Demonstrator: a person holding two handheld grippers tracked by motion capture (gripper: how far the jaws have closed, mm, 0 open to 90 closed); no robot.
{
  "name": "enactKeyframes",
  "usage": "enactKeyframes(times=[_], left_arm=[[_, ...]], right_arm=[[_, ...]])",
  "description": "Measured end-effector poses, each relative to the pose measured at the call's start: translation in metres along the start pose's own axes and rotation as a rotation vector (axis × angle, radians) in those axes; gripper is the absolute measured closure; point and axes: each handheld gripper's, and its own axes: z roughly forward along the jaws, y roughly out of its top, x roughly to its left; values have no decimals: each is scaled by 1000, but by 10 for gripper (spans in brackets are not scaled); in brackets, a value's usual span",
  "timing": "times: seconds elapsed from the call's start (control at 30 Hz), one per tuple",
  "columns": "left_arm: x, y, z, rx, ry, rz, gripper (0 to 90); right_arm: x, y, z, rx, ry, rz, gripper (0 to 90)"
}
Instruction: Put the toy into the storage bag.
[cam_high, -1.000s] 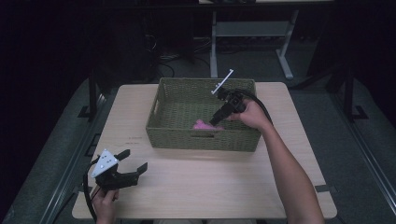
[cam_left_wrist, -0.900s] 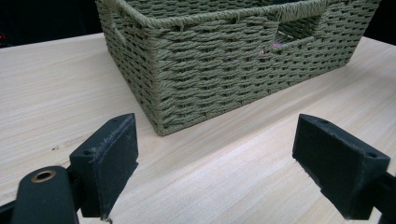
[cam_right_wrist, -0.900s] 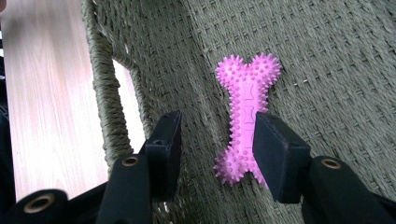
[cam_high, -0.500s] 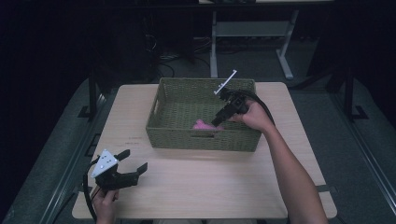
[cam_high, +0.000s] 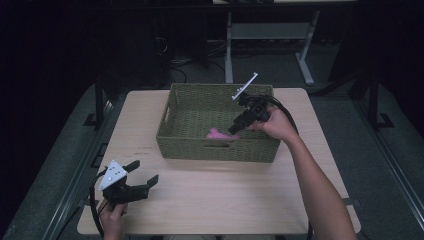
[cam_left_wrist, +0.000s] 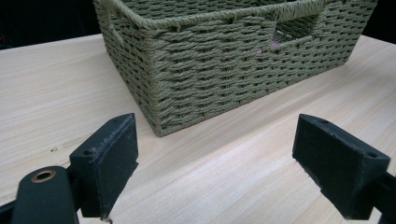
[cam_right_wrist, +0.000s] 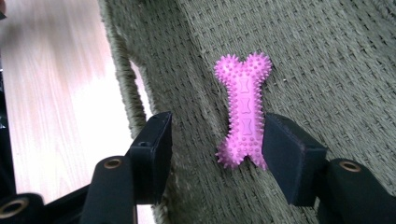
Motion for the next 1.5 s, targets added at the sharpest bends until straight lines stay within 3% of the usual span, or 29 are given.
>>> enactKeyframes(times=[0.2,0.97,1.5], left_arm=[[-1,0,1,0,-5,0,138],[-1,0,1,4,0,1,139],[-1,0,1,5,-1,-2,138]], right_arm=[[8,-1,-11,-32,-7,-14,399],[28,-14,-32,-59,-51,-28,323],[50,-24,-43,-99,-42,-59,293]])
